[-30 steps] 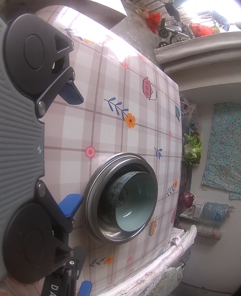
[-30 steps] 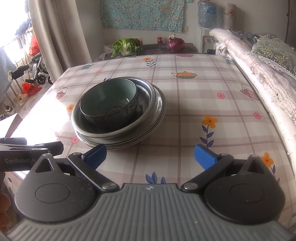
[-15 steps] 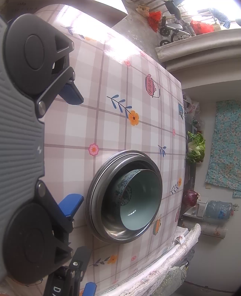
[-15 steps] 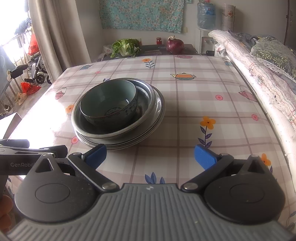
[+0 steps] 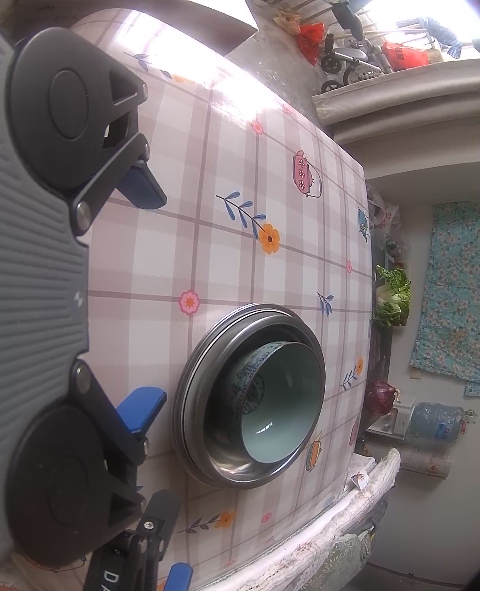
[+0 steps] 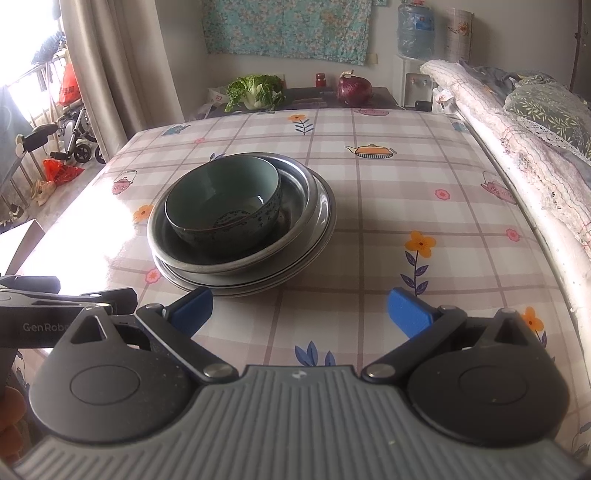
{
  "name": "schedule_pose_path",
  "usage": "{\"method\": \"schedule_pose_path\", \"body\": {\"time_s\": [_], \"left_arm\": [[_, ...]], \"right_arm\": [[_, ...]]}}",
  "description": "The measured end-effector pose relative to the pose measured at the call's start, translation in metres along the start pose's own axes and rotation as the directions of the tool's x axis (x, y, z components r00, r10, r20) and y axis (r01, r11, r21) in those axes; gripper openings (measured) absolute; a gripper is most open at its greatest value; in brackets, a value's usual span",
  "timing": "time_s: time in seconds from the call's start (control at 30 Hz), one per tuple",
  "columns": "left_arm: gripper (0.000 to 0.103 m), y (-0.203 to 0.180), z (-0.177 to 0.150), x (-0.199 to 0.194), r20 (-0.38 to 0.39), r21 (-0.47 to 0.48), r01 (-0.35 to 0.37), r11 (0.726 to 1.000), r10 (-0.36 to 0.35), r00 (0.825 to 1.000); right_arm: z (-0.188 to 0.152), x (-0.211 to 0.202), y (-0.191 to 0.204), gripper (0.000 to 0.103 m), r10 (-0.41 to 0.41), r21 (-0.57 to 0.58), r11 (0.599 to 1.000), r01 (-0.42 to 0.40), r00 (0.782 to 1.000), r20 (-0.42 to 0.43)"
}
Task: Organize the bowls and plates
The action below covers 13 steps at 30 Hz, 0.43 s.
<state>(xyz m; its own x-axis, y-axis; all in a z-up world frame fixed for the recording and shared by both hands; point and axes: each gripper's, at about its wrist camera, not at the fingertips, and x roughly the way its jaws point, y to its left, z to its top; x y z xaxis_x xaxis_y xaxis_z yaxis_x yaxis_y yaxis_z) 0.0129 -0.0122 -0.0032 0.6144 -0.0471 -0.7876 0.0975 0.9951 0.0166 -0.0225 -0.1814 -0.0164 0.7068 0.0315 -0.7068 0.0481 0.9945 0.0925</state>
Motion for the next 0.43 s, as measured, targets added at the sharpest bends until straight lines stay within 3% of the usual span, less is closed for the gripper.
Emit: {"method": "schedule_pose_path", "body": {"time_s": [0.43], "left_arm": [[0.103, 0.0012, 0.0001, -0.001, -0.004, -0.002, -0.004, 1.0, 0.004, 1.0]], "right_arm": [[0.0001, -0.0001, 0.0, 0.102, 0.0, 0.0, 1.0, 0.0, 1.0, -0.001]]}}
